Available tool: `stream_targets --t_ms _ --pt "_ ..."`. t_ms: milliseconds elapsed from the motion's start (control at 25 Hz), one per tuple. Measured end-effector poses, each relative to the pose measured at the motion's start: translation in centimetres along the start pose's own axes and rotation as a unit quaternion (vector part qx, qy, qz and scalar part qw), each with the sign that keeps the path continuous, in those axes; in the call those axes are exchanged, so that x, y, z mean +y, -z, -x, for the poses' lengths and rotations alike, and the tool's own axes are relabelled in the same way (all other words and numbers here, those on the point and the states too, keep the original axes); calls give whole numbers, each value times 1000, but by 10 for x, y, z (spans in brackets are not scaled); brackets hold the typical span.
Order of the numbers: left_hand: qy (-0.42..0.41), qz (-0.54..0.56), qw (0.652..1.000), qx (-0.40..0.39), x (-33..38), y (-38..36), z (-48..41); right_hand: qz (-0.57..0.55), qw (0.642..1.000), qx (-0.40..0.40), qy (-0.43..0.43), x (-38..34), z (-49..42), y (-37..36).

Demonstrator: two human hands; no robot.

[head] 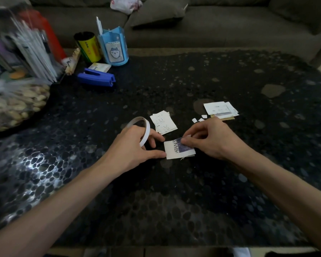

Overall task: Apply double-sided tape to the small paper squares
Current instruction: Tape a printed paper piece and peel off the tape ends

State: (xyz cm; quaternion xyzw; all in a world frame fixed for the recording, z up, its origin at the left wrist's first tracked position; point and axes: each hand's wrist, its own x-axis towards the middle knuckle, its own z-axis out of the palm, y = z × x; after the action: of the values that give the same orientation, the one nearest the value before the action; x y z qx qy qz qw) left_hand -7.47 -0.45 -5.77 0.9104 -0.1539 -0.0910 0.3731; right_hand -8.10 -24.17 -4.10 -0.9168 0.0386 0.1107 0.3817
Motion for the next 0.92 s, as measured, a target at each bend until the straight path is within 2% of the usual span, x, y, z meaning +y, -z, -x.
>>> stream_targets --t_ms 920 --pt "-27 9 1000 10 -2 -8 -1 10 1000 12 21 5 0 -3"
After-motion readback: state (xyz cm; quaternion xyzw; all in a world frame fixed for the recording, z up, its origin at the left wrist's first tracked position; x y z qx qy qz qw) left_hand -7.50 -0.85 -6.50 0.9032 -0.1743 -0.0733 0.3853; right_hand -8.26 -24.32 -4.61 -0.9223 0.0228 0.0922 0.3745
